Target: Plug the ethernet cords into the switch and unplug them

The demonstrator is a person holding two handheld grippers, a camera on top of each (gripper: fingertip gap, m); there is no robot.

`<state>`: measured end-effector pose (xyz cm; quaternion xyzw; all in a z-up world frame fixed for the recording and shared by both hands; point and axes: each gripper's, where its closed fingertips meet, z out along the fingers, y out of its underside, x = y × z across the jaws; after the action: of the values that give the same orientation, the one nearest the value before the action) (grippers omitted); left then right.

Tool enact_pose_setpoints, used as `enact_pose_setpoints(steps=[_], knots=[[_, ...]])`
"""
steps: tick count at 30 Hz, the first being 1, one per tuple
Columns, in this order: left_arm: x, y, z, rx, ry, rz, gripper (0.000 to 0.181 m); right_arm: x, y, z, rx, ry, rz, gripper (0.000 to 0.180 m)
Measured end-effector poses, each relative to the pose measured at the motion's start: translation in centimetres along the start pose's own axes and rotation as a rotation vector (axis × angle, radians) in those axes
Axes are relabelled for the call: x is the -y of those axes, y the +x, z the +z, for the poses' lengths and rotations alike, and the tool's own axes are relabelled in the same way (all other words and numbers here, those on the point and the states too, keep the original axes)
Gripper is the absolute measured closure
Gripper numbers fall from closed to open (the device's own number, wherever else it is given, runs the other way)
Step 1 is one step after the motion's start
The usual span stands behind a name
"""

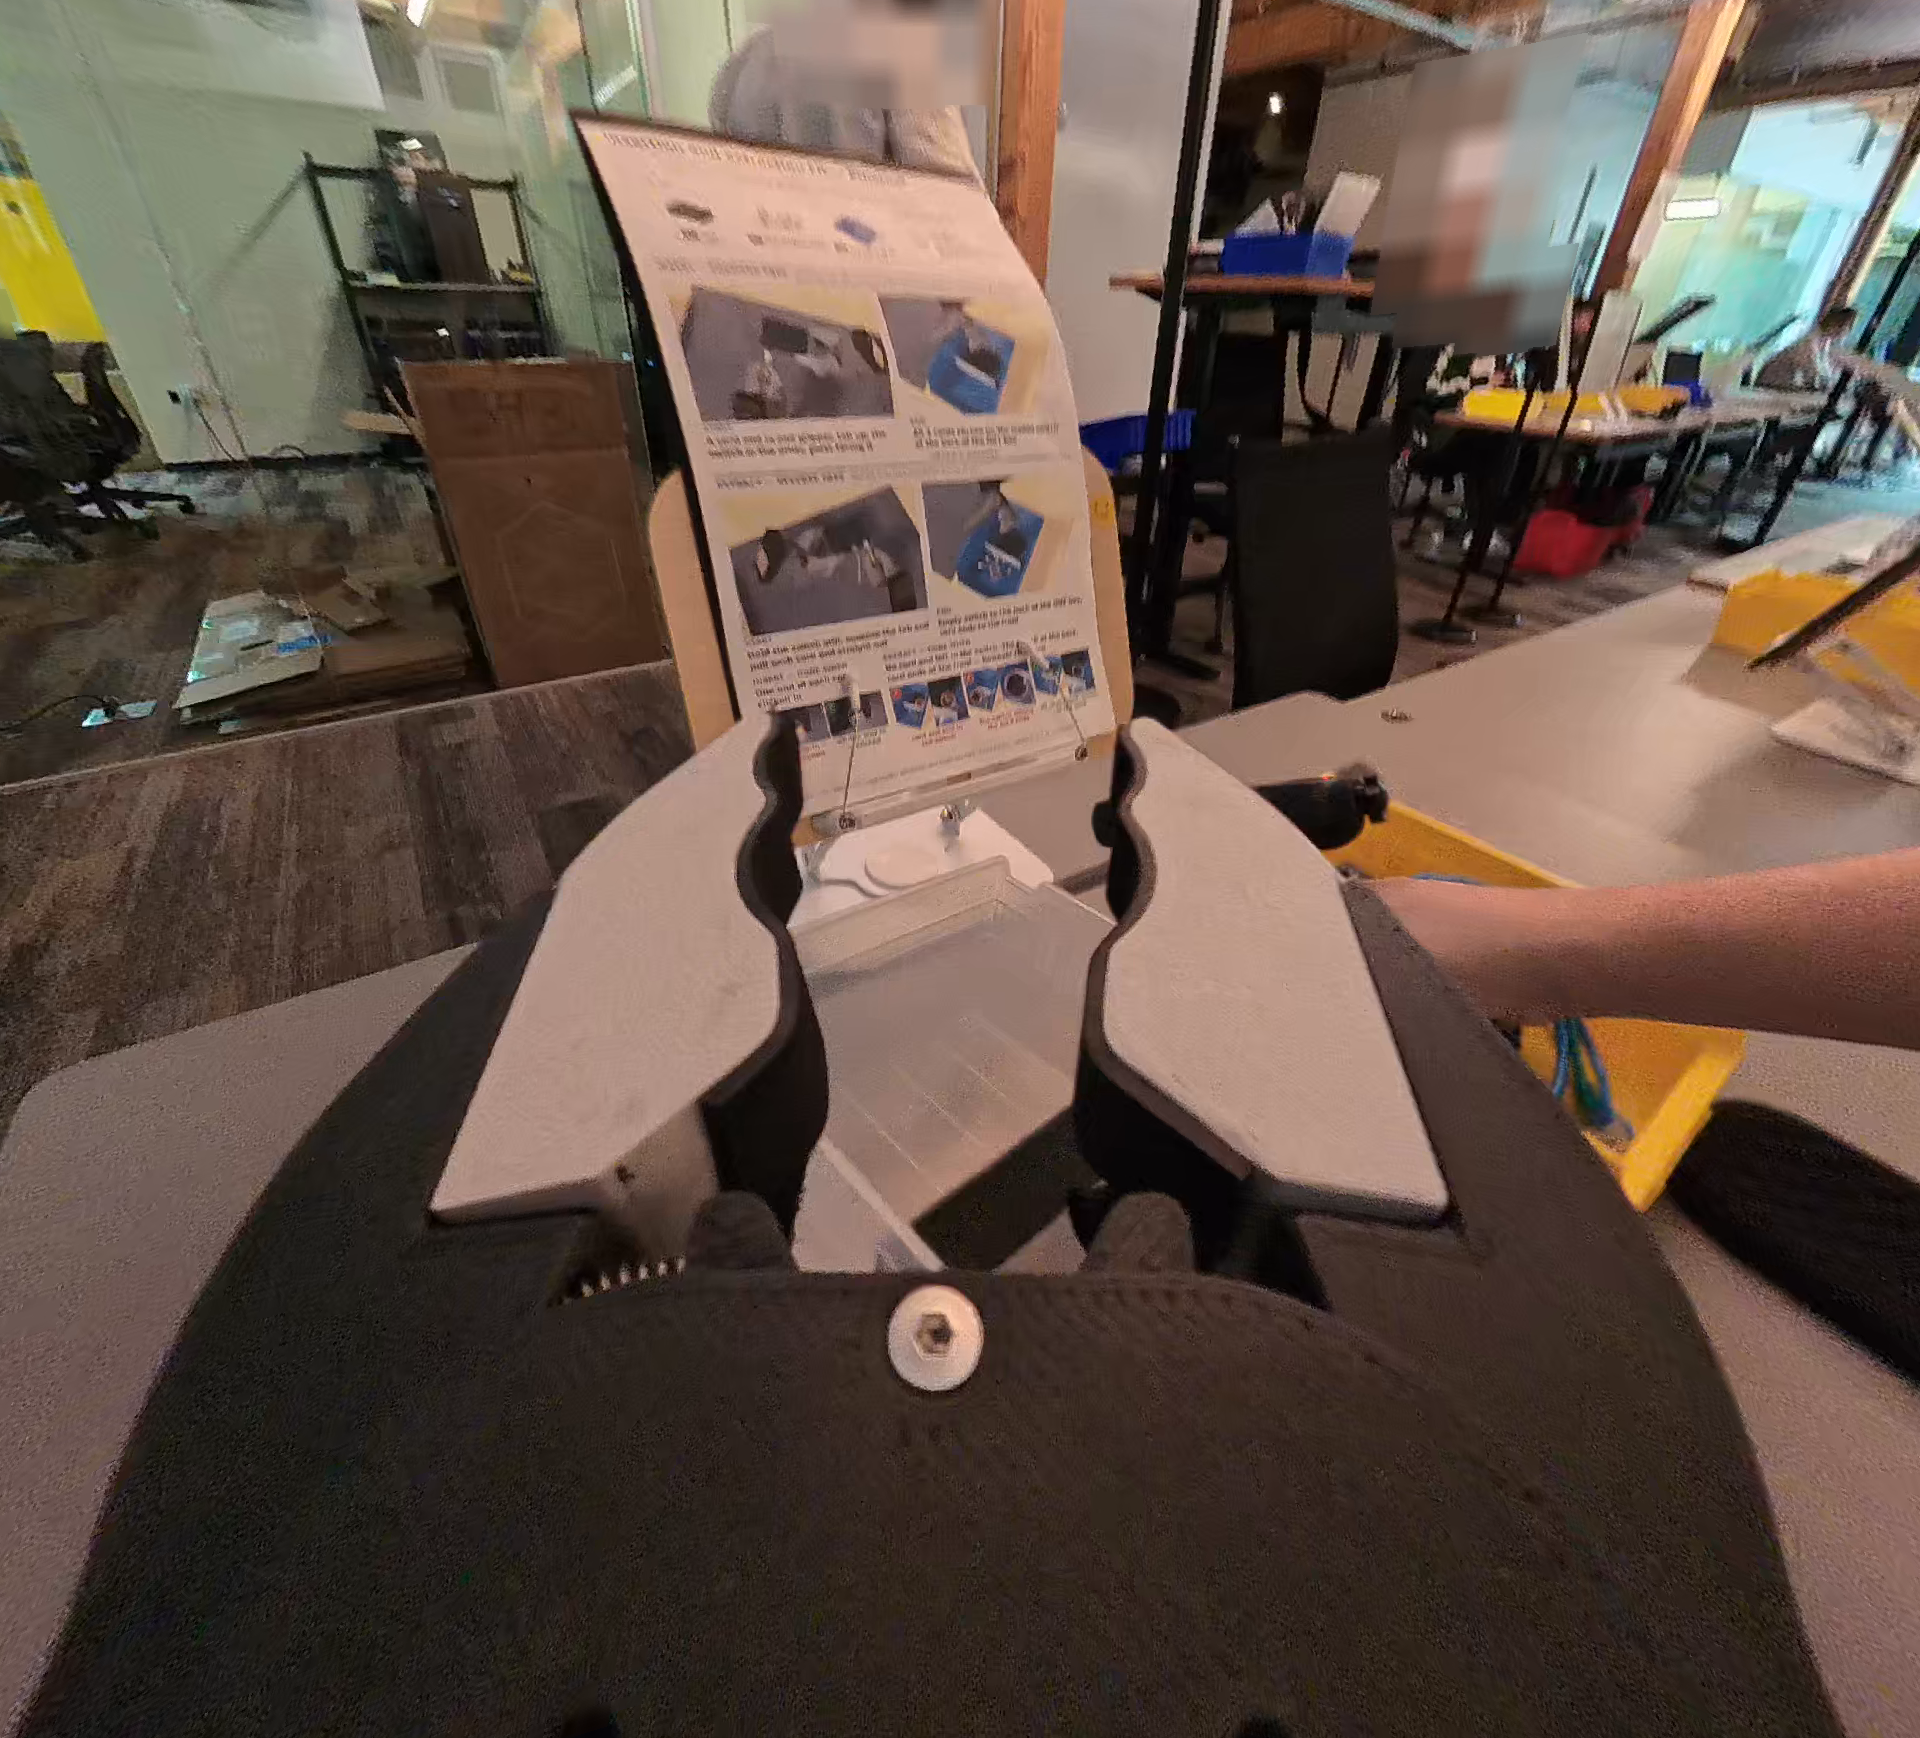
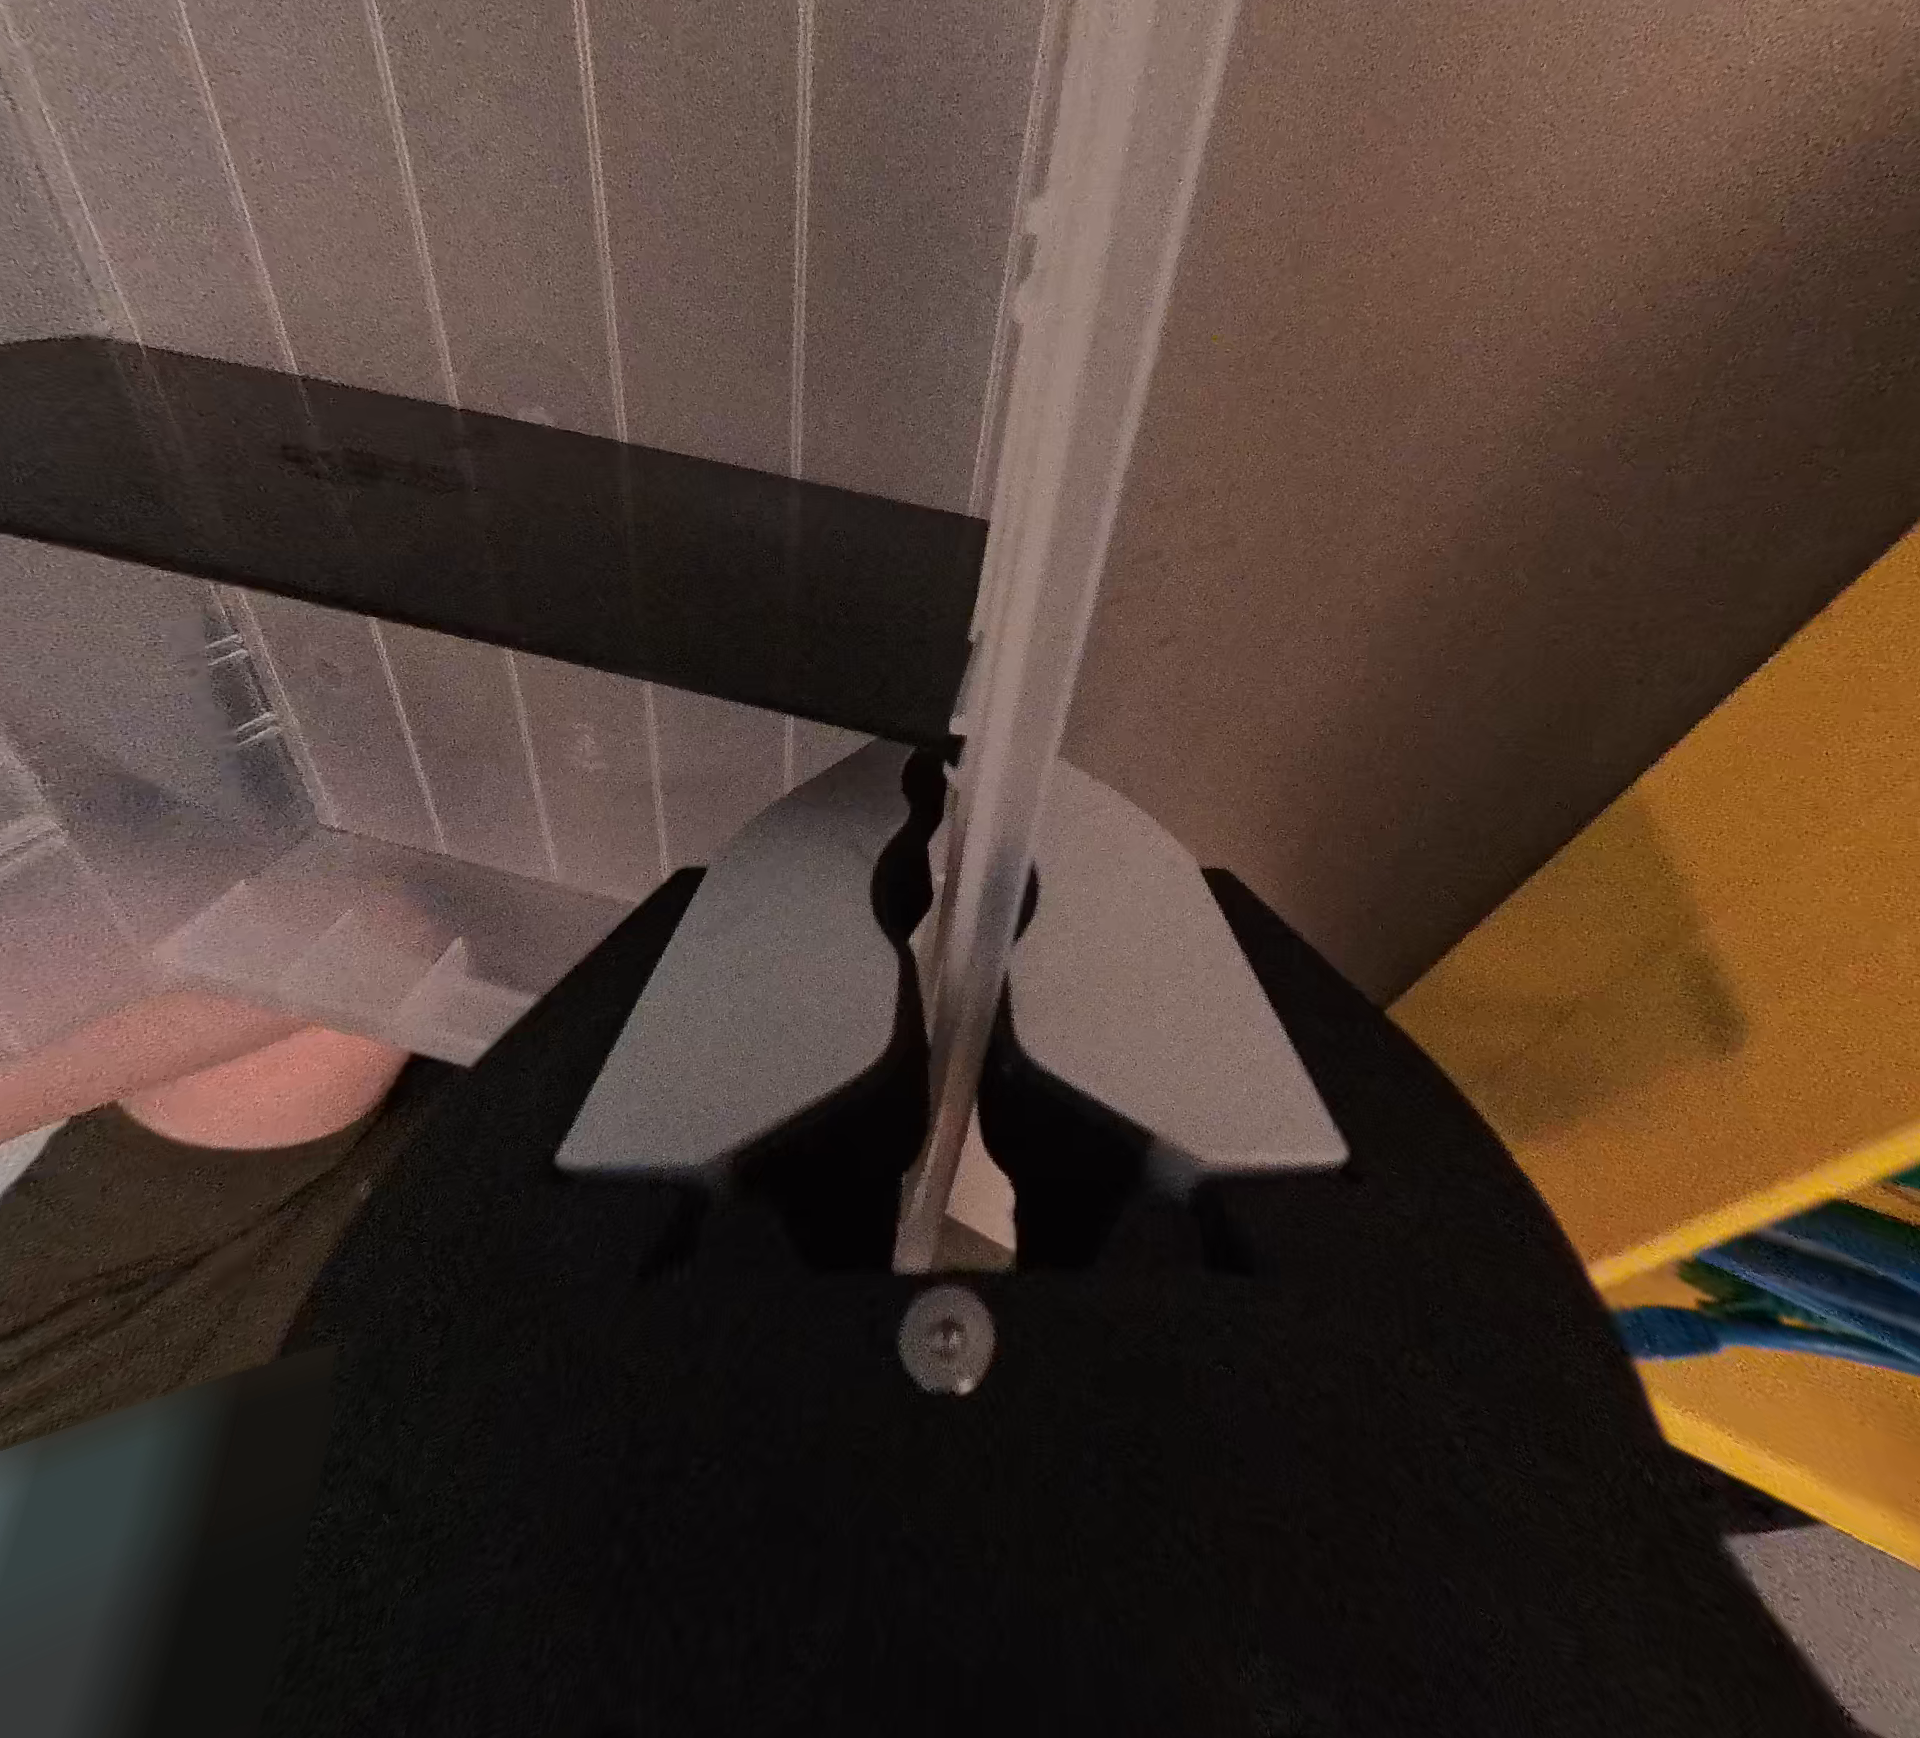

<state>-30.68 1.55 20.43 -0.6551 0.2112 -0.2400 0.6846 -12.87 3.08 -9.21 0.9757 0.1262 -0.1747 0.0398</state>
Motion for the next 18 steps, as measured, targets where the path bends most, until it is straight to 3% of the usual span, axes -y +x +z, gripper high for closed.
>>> enact_pose_setpoints(steps=[5,8,13,16,18], knots=[[4.4,1.5,-5.4,-0.021,0.229,-0.095,0.118,0.2,0.1,-8.4,0.061,0.053,-0.034,0.175],[4.2,3.3,-6.1,-0.119,0.196,-0.124,0.113,-1.5,3.3,-14.5,0.089,0.101,-0.002,0.175],[-2.5,8.3,0.0,-0.375,-0.185,-0.17,0.098,-6.7,13.3,-22.8,0.098,0.255,0.148,0.175],[-8.0,11.8,5.7,-0.456,-0.404,-0.235,0.091,-10.8,20.9,-25.7,0.066,0.353,0.275,0.175],[-11.0,14.9,9.8,-0.486,-0.449,-0.323,0.087,-13.9,25.9,-26.5,0.038,0.404,0.371,0.176]])
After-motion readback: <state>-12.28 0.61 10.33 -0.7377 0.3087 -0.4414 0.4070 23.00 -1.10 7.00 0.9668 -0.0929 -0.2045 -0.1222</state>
